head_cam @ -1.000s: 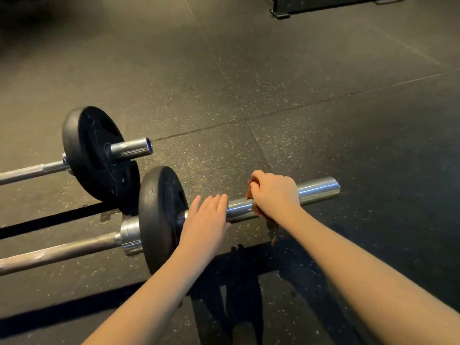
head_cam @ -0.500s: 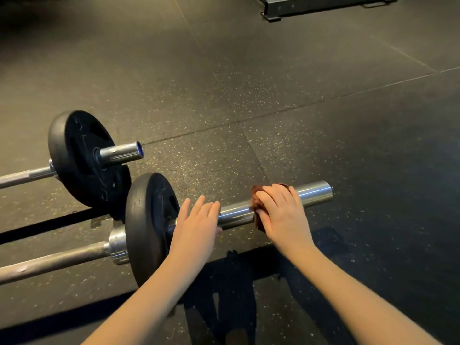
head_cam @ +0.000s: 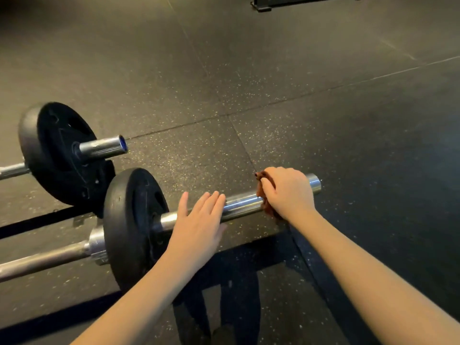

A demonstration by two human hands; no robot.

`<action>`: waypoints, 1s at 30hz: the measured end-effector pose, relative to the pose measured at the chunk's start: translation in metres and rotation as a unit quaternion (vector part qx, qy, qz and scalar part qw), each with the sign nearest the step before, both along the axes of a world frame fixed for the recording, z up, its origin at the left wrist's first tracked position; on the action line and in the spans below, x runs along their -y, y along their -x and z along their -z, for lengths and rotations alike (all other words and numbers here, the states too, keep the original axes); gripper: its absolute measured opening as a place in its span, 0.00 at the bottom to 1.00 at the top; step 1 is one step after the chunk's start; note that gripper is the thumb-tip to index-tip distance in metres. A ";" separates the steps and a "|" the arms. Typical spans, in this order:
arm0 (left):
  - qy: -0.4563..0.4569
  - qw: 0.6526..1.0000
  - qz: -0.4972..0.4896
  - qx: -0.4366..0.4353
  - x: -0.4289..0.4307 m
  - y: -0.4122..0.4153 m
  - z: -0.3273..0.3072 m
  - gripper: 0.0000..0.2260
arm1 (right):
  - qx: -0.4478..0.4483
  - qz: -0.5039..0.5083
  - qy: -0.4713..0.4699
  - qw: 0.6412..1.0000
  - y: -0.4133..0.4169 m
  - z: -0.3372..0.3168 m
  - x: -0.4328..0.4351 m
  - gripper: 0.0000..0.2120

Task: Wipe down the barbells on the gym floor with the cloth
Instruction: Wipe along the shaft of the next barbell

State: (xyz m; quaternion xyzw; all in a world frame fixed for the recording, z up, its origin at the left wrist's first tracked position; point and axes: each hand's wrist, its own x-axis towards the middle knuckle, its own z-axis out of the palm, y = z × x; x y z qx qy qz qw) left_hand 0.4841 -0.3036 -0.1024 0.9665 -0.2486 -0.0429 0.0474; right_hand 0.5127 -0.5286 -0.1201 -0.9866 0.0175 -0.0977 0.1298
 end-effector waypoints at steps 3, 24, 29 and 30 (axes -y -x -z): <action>0.005 1.000 0.005 -0.012 0.003 0.002 0.003 0.28 | 0.020 0.090 -0.032 0.995 0.010 0.006 -0.011 0.12; 0.036 0.998 0.009 -0.046 0.000 0.004 0.000 0.29 | 0.003 0.147 -0.071 0.987 0.012 -0.001 0.027 0.11; 0.031 0.998 0.012 -0.047 -0.004 0.007 0.000 0.29 | 0.003 -0.021 -0.026 0.999 0.050 0.006 0.025 0.16; 0.036 0.998 0.011 -0.048 -0.005 0.007 -0.001 0.29 | -0.011 -0.022 -0.024 0.999 0.042 0.000 0.034 0.15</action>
